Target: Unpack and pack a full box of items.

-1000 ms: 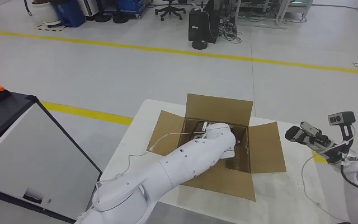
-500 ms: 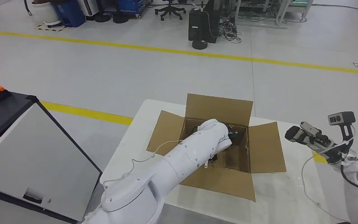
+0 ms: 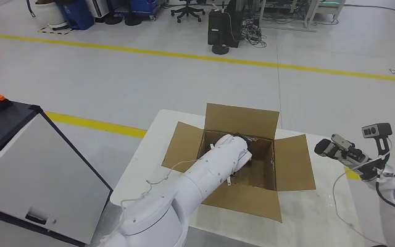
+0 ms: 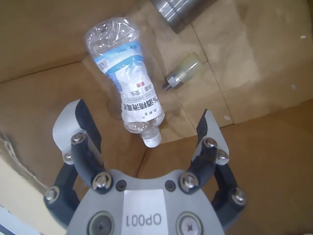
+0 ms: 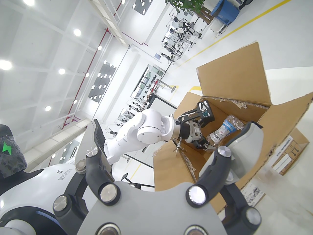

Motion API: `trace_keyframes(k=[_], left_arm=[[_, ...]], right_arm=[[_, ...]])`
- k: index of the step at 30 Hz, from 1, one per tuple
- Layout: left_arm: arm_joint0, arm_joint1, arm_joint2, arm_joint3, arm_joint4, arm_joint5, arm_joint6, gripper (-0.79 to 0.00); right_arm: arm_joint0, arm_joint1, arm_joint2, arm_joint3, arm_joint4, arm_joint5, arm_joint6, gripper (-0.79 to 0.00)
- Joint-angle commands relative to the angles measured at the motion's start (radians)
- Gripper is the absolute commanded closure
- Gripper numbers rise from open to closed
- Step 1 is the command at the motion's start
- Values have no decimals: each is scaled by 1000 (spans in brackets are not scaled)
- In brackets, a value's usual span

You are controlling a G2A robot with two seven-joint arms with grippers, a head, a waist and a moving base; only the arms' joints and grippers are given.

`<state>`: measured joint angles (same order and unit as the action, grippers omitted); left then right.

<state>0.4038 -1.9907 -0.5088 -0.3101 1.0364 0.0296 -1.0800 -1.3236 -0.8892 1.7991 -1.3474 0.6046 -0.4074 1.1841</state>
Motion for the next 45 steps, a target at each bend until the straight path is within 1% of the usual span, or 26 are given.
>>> trace_keyframes(k=[1,6,17,21,26,27,28,29,30,31,32,33,34,35,36,37,39,40,45], left_arm=[[-5,-6,5,20,16,32,14,-785],[-9,-12,10,46,29,46,35,-785],[15,-15,24,41,19,45,55,-785],[18,-15,32,49,26,71,75,-785],[22,-14,48,56,41,81,91,-785],[22,-15,54,56,49,80,88,-699],[24,-15,56,55,49,79,87,-462],[25,-15,57,56,46,76,85,-345],[26,-15,60,55,48,70,82,-259],[27,-15,62,56,47,68,80,-197],[29,-15,66,57,49,62,76,-117],[30,-15,69,57,49,58,74,-58],[31,-15,71,59,48,57,70,-34],[31,-15,75,59,50,55,67,-46],[32,-15,77,60,49,56,66,-132],[33,-15,79,60,48,53,64,-160],[33,-15,84,62,48,50,61,-22],[34,-15,85,63,47,50,61,0],[32,-15,96,63,45,40,58,0]], right_arm=[[0,0,0,0,0,0,0,-785],[0,0,0,0,0,0,0,-785],[0,0,0,0,0,0,0,-785],[0,0,0,0,0,0,0,-785],[0,0,0,0,0,0,0,-785],[0,0,0,0,0,0,0,-785],[0,0,0,0,0,0,0,-785],[0,0,0,0,0,0,0,-785],[0,0,0,0,0,0,0,-785],[0,0,0,0,0,0,0,-785],[0,0,0,0,0,0,0,-785],[0,0,0,0,0,0,0,-785],[0,0,0,0,0,0,0,-785],[0,0,0,0,0,0,0,-785],[0,0,0,0,0,0,0,-785],[0,0,0,0,0,0,0,-785],[0,0,0,0,0,0,0,-785],[0,0,0,0,0,0,0,-785],[0,0,0,0,0,0,0,-785]])
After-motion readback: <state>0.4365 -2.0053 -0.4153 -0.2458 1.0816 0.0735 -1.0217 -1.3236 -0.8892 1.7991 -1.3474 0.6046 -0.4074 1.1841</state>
